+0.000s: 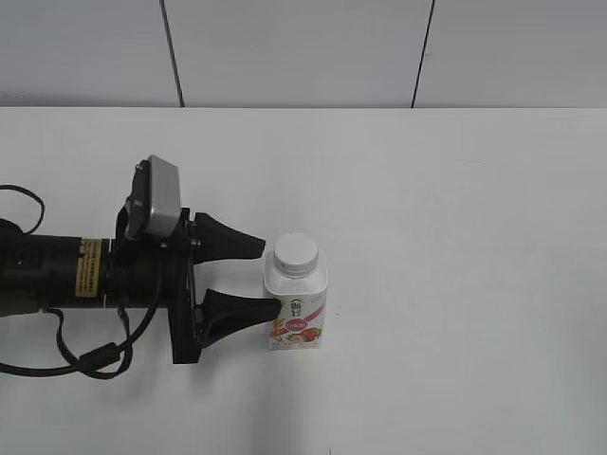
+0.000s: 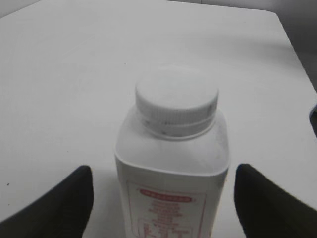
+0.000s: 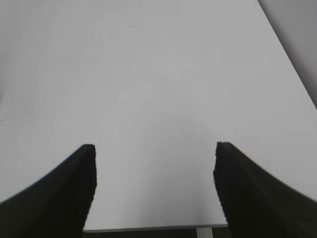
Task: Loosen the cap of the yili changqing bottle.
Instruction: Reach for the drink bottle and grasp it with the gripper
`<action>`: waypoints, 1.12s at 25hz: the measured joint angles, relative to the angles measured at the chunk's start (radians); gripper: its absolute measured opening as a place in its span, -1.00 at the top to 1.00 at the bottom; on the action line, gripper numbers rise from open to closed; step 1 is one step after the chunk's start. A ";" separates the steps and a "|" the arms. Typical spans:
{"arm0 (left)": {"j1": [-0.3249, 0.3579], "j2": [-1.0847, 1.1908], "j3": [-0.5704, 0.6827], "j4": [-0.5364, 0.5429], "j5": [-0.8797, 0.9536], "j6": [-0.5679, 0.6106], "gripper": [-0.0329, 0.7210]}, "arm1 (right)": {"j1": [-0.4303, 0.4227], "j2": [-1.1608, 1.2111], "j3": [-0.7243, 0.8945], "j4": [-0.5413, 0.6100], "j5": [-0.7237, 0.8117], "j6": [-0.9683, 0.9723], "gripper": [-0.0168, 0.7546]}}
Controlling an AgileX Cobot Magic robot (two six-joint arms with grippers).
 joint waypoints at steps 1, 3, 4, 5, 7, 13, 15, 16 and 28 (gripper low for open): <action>-0.001 0.009 -0.005 -0.003 -0.001 0.000 -0.51 | 0.000 0.000 0.000 0.000 0.000 0.000 -0.56; -0.002 0.031 -0.012 -0.009 -0.006 0.000 -0.52 | 0.000 0.000 0.000 0.000 0.000 0.000 -0.56; -0.002 0.037 -0.014 -0.011 -0.011 0.000 -0.51 | 0.000 0.000 0.000 0.000 0.000 0.000 -0.56; -0.002 0.040 -0.017 -0.014 -0.019 0.000 -0.51 | 0.000 0.000 0.000 0.000 0.000 0.000 -0.56; -0.003 0.040 -0.018 -0.028 -0.042 0.000 -0.51 | 0.000 0.000 0.000 0.000 0.000 0.000 -0.56; -0.003 0.040 -0.018 -0.041 -0.082 0.000 -0.51 | 0.000 0.000 0.000 0.008 0.000 0.000 -0.56; -0.003 0.041 -0.018 -0.042 -0.085 0.000 -0.51 | 0.000 0.000 0.000 0.000 0.000 0.000 -0.56; -0.003 0.041 -0.018 -0.042 -0.085 0.000 -0.51 | 0.000 0.000 0.000 0.000 0.000 0.000 -0.56; -0.052 0.050 -0.018 -0.051 -0.066 0.037 -0.46 | 0.000 0.000 0.000 0.000 0.000 0.000 -0.56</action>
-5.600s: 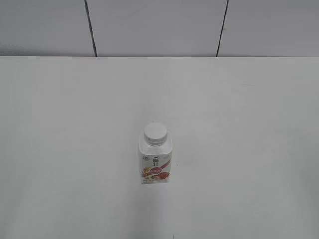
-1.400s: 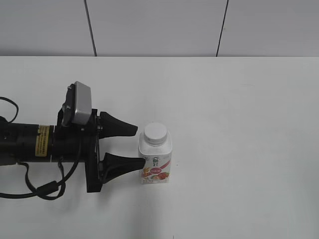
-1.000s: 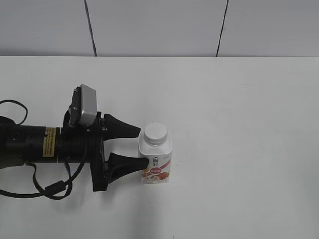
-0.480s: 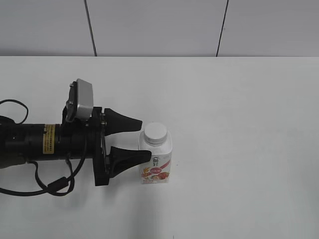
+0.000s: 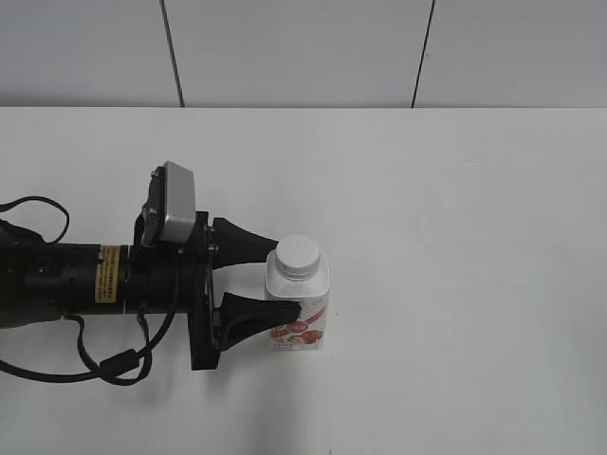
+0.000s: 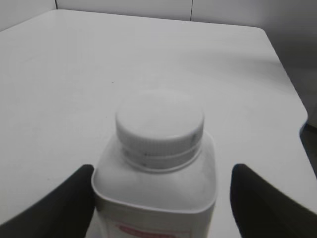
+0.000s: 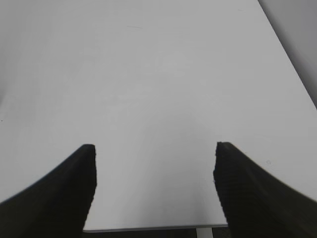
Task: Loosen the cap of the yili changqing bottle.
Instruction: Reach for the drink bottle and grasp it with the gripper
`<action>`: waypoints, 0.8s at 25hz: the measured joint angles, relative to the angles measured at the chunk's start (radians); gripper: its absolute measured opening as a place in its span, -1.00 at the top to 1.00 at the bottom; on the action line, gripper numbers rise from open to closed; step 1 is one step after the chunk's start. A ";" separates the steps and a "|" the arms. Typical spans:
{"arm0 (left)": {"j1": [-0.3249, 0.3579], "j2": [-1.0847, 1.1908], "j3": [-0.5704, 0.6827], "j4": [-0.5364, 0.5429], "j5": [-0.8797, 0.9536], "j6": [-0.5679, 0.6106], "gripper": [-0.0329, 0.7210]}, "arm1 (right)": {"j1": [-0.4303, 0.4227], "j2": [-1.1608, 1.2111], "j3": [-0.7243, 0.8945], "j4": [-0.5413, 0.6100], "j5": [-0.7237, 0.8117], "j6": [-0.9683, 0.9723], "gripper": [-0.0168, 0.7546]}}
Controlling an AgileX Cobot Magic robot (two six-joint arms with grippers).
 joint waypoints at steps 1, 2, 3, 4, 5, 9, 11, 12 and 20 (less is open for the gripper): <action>0.000 0.000 0.000 0.000 0.001 0.001 -0.44 | 0.000 0.000 0.000 0.000 0.000 0.000 -0.56; -0.001 0.000 0.000 -0.001 0.002 0.001 -0.43 | 0.000 0.000 0.000 0.000 0.000 0.000 -0.56; -0.001 0.000 0.000 -0.001 0.003 0.001 -0.41 | 0.000 0.000 0.000 0.008 0.000 0.000 -0.56; -0.001 0.000 0.000 -0.001 0.003 0.001 -0.38 | 0.000 0.000 0.000 0.000 0.000 0.000 -0.56; -0.001 0.000 0.000 -0.002 0.003 0.001 -0.34 | 0.000 0.000 0.000 0.000 0.000 0.000 -0.56; -0.001 0.000 0.000 -0.003 0.004 0.001 -0.26 | 0.000 0.000 0.000 0.000 0.000 0.000 -0.56; -0.001 0.000 0.000 -0.003 0.004 0.001 -0.26 | 0.000 0.000 0.000 0.000 0.000 0.000 -0.56; -0.001 0.000 0.000 -0.003 0.004 0.001 -0.26 | 0.000 0.000 0.000 0.000 0.000 0.000 -0.56; -0.001 0.000 0.000 -0.003 0.004 0.001 -0.26 | 0.000 0.003 -0.010 0.000 -0.002 0.000 -0.56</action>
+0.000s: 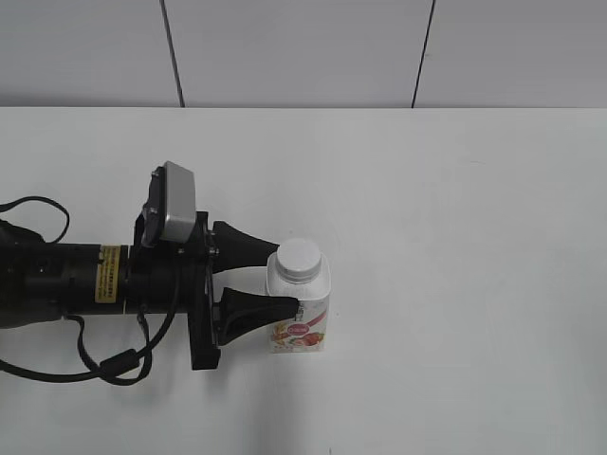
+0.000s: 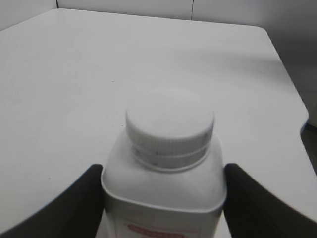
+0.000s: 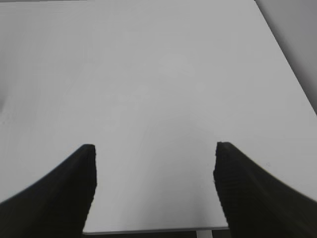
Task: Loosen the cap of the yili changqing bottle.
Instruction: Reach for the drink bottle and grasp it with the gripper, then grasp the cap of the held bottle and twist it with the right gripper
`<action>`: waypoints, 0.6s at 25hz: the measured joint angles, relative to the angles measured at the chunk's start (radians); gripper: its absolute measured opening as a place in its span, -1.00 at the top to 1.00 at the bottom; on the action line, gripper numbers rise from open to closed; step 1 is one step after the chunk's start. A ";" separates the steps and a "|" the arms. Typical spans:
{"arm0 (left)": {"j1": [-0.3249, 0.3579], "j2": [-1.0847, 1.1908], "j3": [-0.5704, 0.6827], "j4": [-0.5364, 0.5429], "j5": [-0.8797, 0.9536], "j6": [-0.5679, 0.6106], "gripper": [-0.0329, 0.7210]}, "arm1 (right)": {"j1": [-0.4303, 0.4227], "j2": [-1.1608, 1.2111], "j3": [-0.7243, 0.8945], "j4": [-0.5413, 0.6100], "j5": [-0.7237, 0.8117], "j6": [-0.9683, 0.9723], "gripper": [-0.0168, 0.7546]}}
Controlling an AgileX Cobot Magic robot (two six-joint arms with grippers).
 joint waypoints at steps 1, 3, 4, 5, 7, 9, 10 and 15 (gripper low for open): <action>0.000 0.000 0.000 0.000 0.000 0.000 -0.26 | 0.000 0.016 -0.007 0.000 0.000 0.000 -0.56; 0.000 0.000 0.000 0.000 0.000 0.000 -0.26 | 0.000 0.081 -0.035 0.000 0.001 0.000 -0.56; 0.000 0.000 0.000 0.000 0.000 0.000 -0.26 | 0.000 0.129 -0.055 0.000 0.004 0.000 -0.56; 0.000 0.000 0.000 0.000 0.000 0.000 -0.26 | 0.000 0.183 -0.075 0.000 0.009 0.000 -0.56; 0.000 0.000 0.000 0.000 0.000 0.000 -0.26 | 0.000 0.292 -0.137 0.000 0.030 0.001 -0.56; 0.000 0.000 0.000 0.000 0.000 0.000 -0.26 | 0.000 0.415 -0.208 0.015 0.066 0.010 -0.53; 0.000 0.000 0.000 0.000 0.000 0.000 -0.26 | 0.000 0.495 -0.250 0.022 0.086 0.018 -0.50; 0.000 0.000 0.000 0.000 0.000 0.000 -0.26 | 0.000 0.768 -0.437 0.105 0.106 0.047 -0.32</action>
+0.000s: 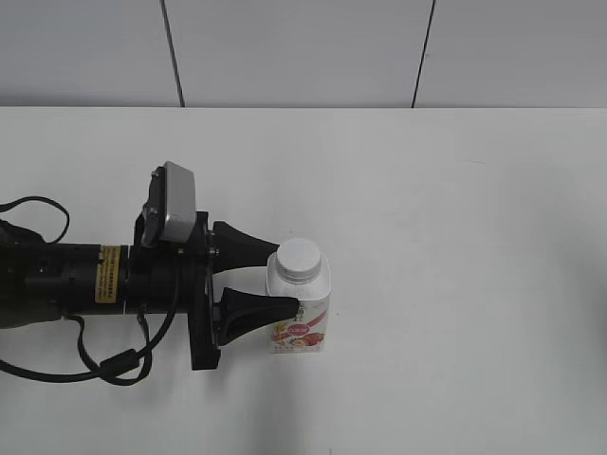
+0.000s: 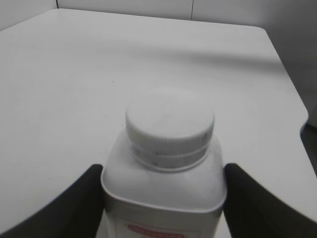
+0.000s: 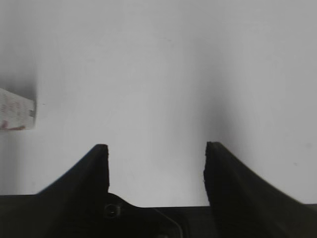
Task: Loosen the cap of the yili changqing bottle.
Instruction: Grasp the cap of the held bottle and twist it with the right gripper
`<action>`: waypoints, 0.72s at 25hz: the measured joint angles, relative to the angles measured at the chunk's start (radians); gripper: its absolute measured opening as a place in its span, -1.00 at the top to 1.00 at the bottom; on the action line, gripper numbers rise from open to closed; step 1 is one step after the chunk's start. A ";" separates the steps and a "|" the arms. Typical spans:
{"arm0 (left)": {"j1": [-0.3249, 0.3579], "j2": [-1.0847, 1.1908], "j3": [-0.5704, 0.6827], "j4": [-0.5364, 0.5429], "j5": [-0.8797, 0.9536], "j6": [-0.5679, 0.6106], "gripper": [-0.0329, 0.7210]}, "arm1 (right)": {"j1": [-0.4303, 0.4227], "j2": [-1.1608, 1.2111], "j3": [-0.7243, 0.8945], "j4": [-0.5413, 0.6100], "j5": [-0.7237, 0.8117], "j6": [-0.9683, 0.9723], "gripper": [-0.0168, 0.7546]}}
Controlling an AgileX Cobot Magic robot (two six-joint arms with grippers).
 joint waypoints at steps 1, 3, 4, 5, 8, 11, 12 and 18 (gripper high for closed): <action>0.000 0.000 0.000 0.000 0.000 0.000 -0.26 | 0.000 0.045 -0.033 0.033 -0.005 0.002 -0.29; 0.000 0.000 0.000 0.000 0.000 0.000 -0.26 | 0.000 0.132 -0.065 0.093 -0.027 0.002 -0.26; 0.000 0.000 0.000 0.000 0.000 0.000 -0.26 | 0.000 0.161 -0.070 0.119 -0.054 0.001 -0.25; 0.000 0.000 0.000 0.001 0.000 0.000 -0.26 | 0.000 0.181 -0.074 0.142 -0.089 0.001 -0.25; 0.000 0.000 0.000 0.001 0.000 0.000 -0.26 | 0.000 0.248 -0.079 0.179 -0.212 0.001 -0.24; 0.000 0.000 0.000 0.001 0.000 0.000 -0.26 | 0.000 0.317 -0.079 0.192 -0.320 0.001 -0.18; 0.000 0.000 0.000 0.001 0.000 0.000 -0.26 | 0.000 0.334 -0.079 0.196 -0.336 0.001 -0.14; 0.000 0.000 0.000 0.001 0.000 0.000 -0.26 | 0.000 0.457 -0.089 0.203 -0.255 -0.058 -0.04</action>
